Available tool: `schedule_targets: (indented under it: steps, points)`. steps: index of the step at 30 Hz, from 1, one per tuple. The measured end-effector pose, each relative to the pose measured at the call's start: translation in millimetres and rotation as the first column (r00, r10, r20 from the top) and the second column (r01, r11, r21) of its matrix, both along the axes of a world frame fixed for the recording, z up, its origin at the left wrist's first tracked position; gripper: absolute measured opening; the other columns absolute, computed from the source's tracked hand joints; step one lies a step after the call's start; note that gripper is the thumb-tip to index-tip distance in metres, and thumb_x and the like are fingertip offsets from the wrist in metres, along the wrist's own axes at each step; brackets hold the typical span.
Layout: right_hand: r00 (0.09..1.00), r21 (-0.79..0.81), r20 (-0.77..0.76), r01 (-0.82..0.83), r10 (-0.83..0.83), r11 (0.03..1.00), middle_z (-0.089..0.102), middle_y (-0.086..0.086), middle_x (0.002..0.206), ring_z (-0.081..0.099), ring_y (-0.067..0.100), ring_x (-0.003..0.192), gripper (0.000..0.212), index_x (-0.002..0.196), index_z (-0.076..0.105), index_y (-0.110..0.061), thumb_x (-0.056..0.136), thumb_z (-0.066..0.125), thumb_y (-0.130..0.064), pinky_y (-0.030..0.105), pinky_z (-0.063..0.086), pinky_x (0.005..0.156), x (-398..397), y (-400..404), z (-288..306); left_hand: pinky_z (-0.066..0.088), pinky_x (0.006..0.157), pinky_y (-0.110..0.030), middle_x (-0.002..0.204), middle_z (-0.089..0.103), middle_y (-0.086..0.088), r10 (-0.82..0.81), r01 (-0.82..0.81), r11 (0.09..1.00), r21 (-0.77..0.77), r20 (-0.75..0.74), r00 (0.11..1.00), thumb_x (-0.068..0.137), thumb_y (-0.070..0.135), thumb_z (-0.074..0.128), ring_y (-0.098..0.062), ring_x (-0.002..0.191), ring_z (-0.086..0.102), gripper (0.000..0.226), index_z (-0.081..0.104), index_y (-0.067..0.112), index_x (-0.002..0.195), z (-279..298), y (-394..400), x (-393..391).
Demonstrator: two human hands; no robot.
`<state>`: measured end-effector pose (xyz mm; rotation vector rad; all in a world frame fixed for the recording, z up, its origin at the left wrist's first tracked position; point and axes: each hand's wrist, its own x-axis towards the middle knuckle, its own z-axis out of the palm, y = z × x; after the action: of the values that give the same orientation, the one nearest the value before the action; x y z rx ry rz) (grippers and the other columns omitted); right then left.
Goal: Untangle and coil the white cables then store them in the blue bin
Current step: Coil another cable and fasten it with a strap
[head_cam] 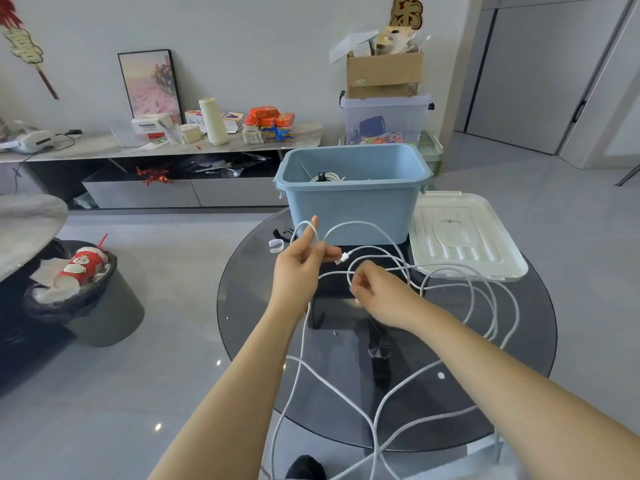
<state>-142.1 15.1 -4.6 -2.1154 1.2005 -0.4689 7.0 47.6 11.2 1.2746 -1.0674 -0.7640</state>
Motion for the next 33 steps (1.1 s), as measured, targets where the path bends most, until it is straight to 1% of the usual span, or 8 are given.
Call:
schedule_targets:
  steps: [8, 12, 14, 17, 20, 22, 28, 33]
  points:
    - [0.948, -0.465, 0.319, 0.168, -0.013, 0.869, 0.054, -0.005, 0.069, 0.049, 0.011, 0.061, 0.012, 0.079, 0.049, -0.016, 0.084, 0.06, -0.018, 0.026, 0.042, 0.057, 4, 1, 9, 0.031, 0.045, -0.021, 0.056, 0.039, 0.002, 0.069, -0.061, 0.944, 0.324, -0.015, 0.997, 0.092, 0.005, 0.034, -0.012, 0.047, 0.032, 0.027, 0.06, 0.01, 0.086, 12, -4, -4]
    - [0.95, -0.724, 0.297, 0.291, -0.098, 0.625, 0.057, 0.007, 0.115, 0.048, 0.021, 0.104, 0.035, 0.118, 0.058, -0.013, 0.089, 0.048, -0.028, 0.031, 0.035, 0.09, 5, -15, 13, 0.017, 0.037, -0.019, 0.047, 0.026, 0.008, -0.083, 0.164, 0.888, 0.43, -0.2, 0.976, 0.093, 0.011, 0.038, -0.008, 0.038, 0.019, 0.022, 0.051, 0.012, 0.075, 20, 1, 0]
    - [0.957, -0.611, 0.219, 0.285, -0.189, 0.739, 0.057, 0.007, 0.119, 0.047, 0.023, 0.112, 0.04, 0.129, 0.053, -0.018, 0.095, 0.04, -0.033, 0.035, 0.032, 0.093, 3, -22, 12, 0.013, 0.035, -0.016, 0.045, 0.021, 0.008, -0.174, 0.336, 0.854, 0.396, -0.391, 0.904, 0.099, 0.021, 0.039, -0.006, 0.035, 0.016, 0.026, 0.05, 0.013, 0.077, 22, 4, 2]
    - [0.946, -0.045, 0.214, 0.258, -0.242, 0.965, 0.061, 0.002, 0.069, 0.062, 0.02, 0.066, 0.034, 0.097, 0.058, -0.018, 0.101, 0.029, -0.034, 0.029, 0.044, 0.069, 2, -16, 8, 0.02, 0.031, -0.014, 0.041, 0.021, 0.009, -0.21, 0.469, 0.865, 0.18, -0.719, 0.662, 0.101, 0.024, 0.037, -0.003, 0.03, 0.022, 0.031, 0.056, 0.009, 0.082, 25, 7, 1]
    - [0.859, 0.523, 0.397, 0.078, -0.323, 0.849, 0.033, -0.002, 0.05, 0.031, 0.014, 0.04, 0.04, 0.073, 0.048, -0.013, 0.101, 0.036, -0.039, 0.027, 0.04, 0.047, -1, -13, 8, 0.053, 0.046, -0.024, 0.044, 0.034, 0.005, -0.177, 0.363, 0.931, -0.047, -0.926, 0.334, 0.101, 0.012, 0.035, -0.009, 0.042, 0.054, 0.039, 0.056, 0.005, 0.069, 27, 7, 5]
    - [0.861, 0.632, 0.439, -0.093, -0.257, 0.769, 0.024, -0.004, 0.049, 0.02, 0.013, 0.043, 0.045, 0.063, 0.043, -0.016, 0.097, 0.043, -0.045, 0.026, 0.028, 0.046, -4, -14, 8, 0.059, 0.07, -0.047, 0.059, 0.058, -0.001, -0.236, 0.262, 0.95, -0.173, -0.944, 0.233, 0.1, 0.007, 0.03, -0.026, 0.074, 0.071, 0.045, 0.056, 0.002, 0.064, 25, 7, 9]
    - [0.969, 0.238, -0.152, -0.158, 0.197, 0.958, 0.059, -0.004, 0.06, 0.057, 0.015, 0.065, 0.031, 0.077, 0.049, -0.018, 0.095, 0.046, -0.044, 0.032, 0.047, 0.076, -5, 1, 9, 0.043, 0.092, -0.06, 0.115, 0.066, -0.016, -0.159, 0.056, 0.987, -0.149, -0.932, 0.324, 0.105, 0.021, 0.019, -0.033, 0.117, 0.058, 0.04, 0.046, 0.011, 0.077, 17, -1, 10]
    - [0.954, 0.147, -0.13, -0.252, 0.272, 0.956, 0.065, -0.006, 0.065, 0.057, 0.011, 0.065, 0.022, 0.08, 0.052, -0.019, 0.094, 0.051, -0.036, 0.028, 0.045, 0.068, -2, 17, 21, 0.04, 0.098, -0.047, 0.119, 0.066, -0.004, -0.041, 0.027, 0.999, -0.034, -0.571, 0.82, 0.105, 0.025, 0.027, -0.022, 0.111, 0.063, 0.029, 0.053, 0.015, 0.102, 9, -3, 14]
